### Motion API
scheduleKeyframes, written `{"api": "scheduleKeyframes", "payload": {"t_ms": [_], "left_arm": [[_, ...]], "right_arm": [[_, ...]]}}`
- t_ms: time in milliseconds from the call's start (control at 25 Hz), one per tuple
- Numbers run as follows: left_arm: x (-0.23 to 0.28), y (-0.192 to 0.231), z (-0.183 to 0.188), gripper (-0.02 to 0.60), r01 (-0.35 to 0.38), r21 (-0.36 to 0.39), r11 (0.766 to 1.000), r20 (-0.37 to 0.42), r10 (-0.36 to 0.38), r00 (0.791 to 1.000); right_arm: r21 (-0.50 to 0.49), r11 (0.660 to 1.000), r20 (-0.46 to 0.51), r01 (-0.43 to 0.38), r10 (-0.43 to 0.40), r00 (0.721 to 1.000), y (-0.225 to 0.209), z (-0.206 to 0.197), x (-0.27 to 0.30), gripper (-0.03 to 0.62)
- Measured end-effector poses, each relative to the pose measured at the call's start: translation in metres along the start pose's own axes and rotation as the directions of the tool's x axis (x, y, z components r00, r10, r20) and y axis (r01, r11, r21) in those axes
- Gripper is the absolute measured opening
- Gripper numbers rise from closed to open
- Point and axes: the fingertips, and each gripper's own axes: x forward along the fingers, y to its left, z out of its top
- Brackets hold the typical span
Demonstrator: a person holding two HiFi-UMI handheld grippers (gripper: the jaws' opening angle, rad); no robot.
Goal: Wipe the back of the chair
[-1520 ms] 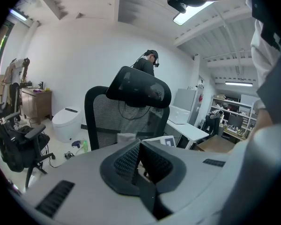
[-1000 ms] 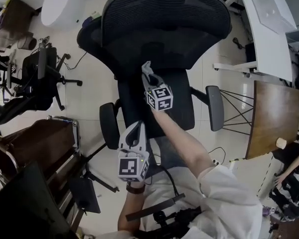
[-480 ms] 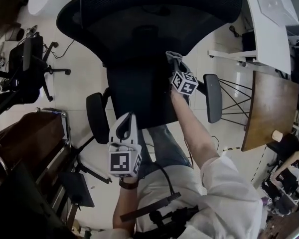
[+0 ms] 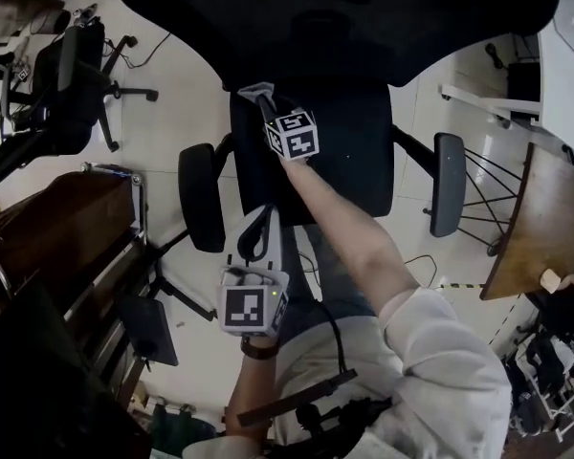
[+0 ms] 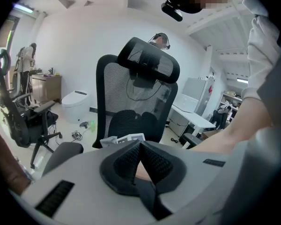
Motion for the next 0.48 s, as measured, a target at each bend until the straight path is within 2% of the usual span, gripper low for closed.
{"api": "scheduleKeyframes", "payload": {"t_ms": [80, 160, 240, 280, 360, 400, 440, 480], "left_arm": [[-0.003, 0.010, -0.007, 0.023, -0.039, 0.003, 0.999, -0.003, 0.039, 0.999], [-0.009, 0.014, -0.007, 0.023, -0.063, 0.005, 0.998, 0.010, 0.063, 0.998], [-0.022, 0.010, 0.004, 0.023, -0.063, 0.015, 0.998, 0.041, 0.063, 0.997], [-0.030, 0.005, 0.009, 0.023, -0.053, 0.025, 0.998, 0.053, 0.051, 0.997], [-0.044, -0.009, 0.014, 0.023, -0.021, 0.034, 0.999, 0.054, 0.019, 0.998], [-0.049, -0.019, 0.013, 0.023, -0.007, 0.030, 1.000, 0.045, 0.005, 0.999], [-0.055, -0.031, 0.010, 0.023, 0.004, 0.031, 1.000, 0.032, -0.005, 0.999], [-0.063, -0.046, 0.008, 0.023, 0.013, 0.042, 0.999, 0.022, -0.014, 1.000]], "right_arm": [[-0.011, 0.998, -0.023, -0.058, 0.058, 0.998, 0.021, -0.013, 0.019, 0.014], [0.070, 0.997, -0.018, -0.021, 0.022, 1.000, -0.002, -0.021, 0.013, 0.014], [0.193, 0.975, -0.013, 0.107, -0.107, 0.994, -0.061, -0.027, -0.022, 0.014], [0.246, 0.949, -0.021, 0.198, -0.199, 0.980, -0.098, -0.032, -0.052, 0.014], [0.319, 0.873, -0.038, 0.370, -0.378, 0.925, -0.161, -0.039, -0.130, 0.014], [0.344, 0.844, -0.030, 0.412, -0.429, 0.903, -0.177, -0.039, -0.170, 0.014], [0.364, 0.832, -0.003, 0.418, -0.448, 0.894, -0.179, -0.039, -0.208, 0.014], [0.379, 0.836, 0.039, 0.397, -0.443, 0.895, -0.168, -0.040, -0.245, 0.014]]}}
